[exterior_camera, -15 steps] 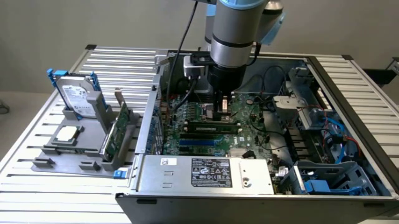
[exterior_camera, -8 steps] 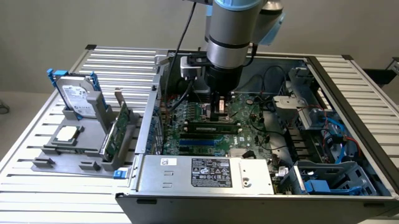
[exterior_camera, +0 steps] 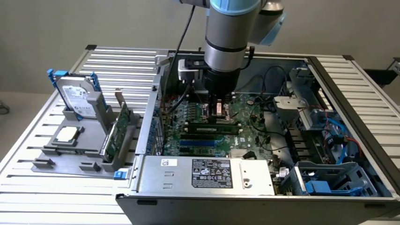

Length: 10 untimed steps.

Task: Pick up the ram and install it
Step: 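Press down the ram until it locks into place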

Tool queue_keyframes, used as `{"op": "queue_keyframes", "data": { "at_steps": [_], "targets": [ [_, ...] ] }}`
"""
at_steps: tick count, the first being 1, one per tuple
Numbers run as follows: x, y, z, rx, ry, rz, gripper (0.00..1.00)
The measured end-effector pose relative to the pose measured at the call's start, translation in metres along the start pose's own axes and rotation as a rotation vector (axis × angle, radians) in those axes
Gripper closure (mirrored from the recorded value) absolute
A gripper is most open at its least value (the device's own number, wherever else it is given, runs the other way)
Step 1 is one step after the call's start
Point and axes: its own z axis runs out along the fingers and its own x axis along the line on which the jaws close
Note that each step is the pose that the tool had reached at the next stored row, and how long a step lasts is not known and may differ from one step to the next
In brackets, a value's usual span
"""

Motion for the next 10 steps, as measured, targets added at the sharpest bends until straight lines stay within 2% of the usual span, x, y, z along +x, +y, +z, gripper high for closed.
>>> {"op": "queue_keyframes", "data": {
  "at_steps": [3, 6, 10],
  "targets": [
    [-0.0001, 0.0006, 0.0007, -0.0069, -0.0016, 0.000, 0.89],
    [-0.0001, 0.0010, 0.0023, -0.0114, -0.0027, 0.000, 0.89],
    [-0.0001, 0.0010, 0.0044, -0.0134, -0.0039, 0.000, 0.89]
  ]
}}
